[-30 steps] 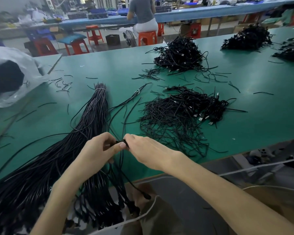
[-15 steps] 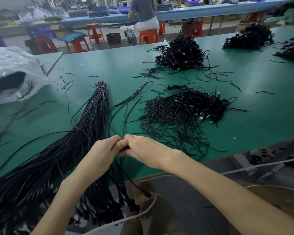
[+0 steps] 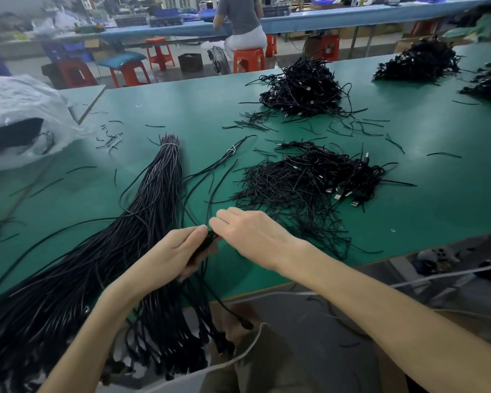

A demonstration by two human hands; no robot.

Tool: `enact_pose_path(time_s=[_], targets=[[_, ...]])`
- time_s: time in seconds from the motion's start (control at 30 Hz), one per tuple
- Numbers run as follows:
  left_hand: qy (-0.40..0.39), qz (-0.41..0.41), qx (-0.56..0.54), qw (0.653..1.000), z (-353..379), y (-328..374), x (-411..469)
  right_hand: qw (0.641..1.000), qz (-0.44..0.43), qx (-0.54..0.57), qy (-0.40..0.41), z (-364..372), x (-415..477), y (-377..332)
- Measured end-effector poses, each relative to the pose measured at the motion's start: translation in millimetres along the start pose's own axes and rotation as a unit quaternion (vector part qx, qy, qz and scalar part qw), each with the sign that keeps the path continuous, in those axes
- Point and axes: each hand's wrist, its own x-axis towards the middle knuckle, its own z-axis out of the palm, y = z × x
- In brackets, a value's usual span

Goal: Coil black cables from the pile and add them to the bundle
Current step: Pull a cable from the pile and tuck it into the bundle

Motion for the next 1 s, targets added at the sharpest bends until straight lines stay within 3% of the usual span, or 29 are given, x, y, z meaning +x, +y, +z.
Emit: enact_pose_path(time_s=[0.1,0.2,0.37,0.47,0.53,0.63,1.0], targets=[[-0.058,-0.043,-0.091,0.993,-4.3,5.4,-0.4,0.998,-0.026,-0.033,0.043,0.2,6.9,7.2],[-0.065,-0.063,-0.087,0.992,-2.3,10.2,6.3,0.994,-0.04,-0.074,0.07,5.3,11.4,17.3],[0.095,-0.027,-0.045,0.994,11.3,6.4,30.6,0.984,0.068,-0.104,0.127,9.1,6.5,23.0],[0.174,-0.018,-0.059,0.983,16.6,0.5,41.3,0.974,0.159,-0.018,0.158,10.5,-3.3,14.4],[0.202,-0.028,-0.079,0.976,20.8,-2.0,47.9,0.97,0.217,0.07,0.086,17.2,-13.4,5.9],[0.21,-0.027,-0.091,0.973,30.2,-3.9,55.5,0.962,0.262,0.067,-0.045,35.6,-27.7,-5.1],[0.208,-0.012,-0.103,0.973,38.4,-19.0,54.2,0.968,0.244,-0.01,-0.057,37.6,-26.6,-18.0]])
